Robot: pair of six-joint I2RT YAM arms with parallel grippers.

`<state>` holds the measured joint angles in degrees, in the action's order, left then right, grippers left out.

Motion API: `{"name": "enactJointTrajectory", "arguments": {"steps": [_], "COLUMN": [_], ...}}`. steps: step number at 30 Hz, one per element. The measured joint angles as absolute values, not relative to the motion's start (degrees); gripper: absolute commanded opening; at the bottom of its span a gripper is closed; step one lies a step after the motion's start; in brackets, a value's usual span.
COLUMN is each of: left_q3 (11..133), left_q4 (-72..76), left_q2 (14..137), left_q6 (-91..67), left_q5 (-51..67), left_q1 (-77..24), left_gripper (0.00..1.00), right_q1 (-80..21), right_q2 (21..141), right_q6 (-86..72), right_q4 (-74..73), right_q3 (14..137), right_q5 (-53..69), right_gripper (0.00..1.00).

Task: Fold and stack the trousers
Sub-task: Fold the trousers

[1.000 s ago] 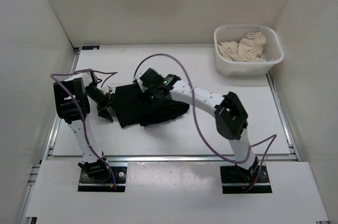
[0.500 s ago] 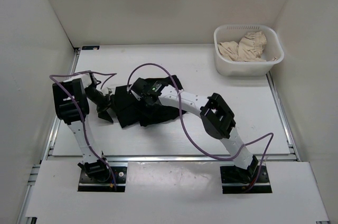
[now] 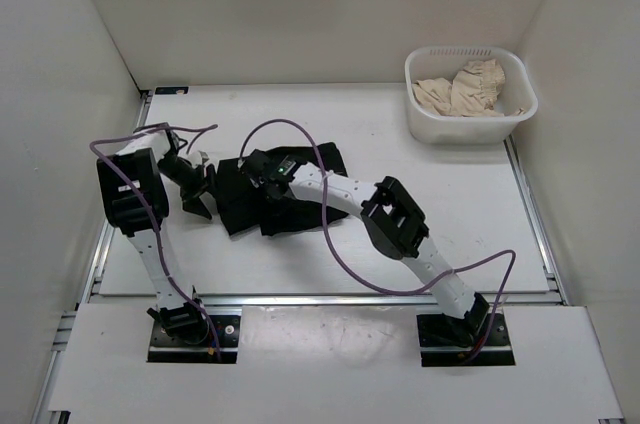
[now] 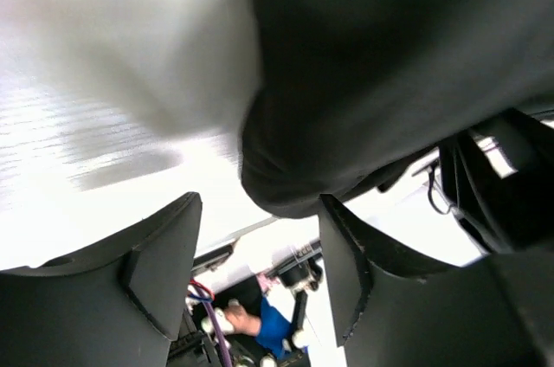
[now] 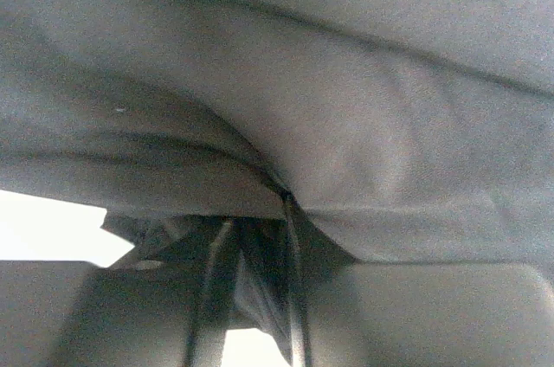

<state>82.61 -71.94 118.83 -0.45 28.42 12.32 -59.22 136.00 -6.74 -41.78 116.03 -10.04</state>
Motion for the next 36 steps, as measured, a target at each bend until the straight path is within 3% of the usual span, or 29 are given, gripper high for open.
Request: {"name": "enactJointTrajectory", "arguments": {"steps": [10,15,19,21,23,24,25,26,36], "left_q3": [88.7,88.7,88.6,88.5,88.5,88.5,88.5,88.5,86.3], "left_q4": [-73.3,-73.8,-74.0,-74.0,-74.0,-74.0,-74.0,-74.0,-74.7], "left_q2": [119.9,120.0,120.0,120.0,120.0,120.0,120.0,120.0,118.2], "left_q6": [-0.4,-0.4,-0.4,-0.4,-0.4,-0.4,-0.4,-0.4,-0.5], "left_q5": [29.3,29.6,29.7,29.8,29.9,29.9,29.9,30.0,31.0], "left_q1": [12.3,12.3,12.6,12.6,12.6,12.7,12.9,13.0,14.8], "left_gripper": [0.70,0.70,0.70,0.70,0.70,0.70,0.70,0.70,0.71], "right_q1": [-52.1,-50.5,-50.5,-50.5,-50.5,-50.6,-50.7,-50.8,-50.7], "right_q2": [142.0,142.1,141.0,140.3,139.6,139.3,139.1,138.7,127.1], "right_q6": [-20.1,-19.8,-16.3,-14.9,-14.2,-13.7,-13.6,-12.8,-8.3], "right_q4": [-41.1,-40.2,-38.0,-36.7,-35.7,-35.6,-35.6,-35.7,-45.1], "right_q3": [125.6,125.3,123.0,121.6,120.4,120.0,119.7,119.4,117.9], "right_q5": [-9.8,-9.4,-8.4,-7.7,-7.0,-6.6,-6.2,-5.8,-1.3], "right_gripper": [0.21,0.35,0.39,0.45,0.57,0.78,0.92,0.99,0.99]}}
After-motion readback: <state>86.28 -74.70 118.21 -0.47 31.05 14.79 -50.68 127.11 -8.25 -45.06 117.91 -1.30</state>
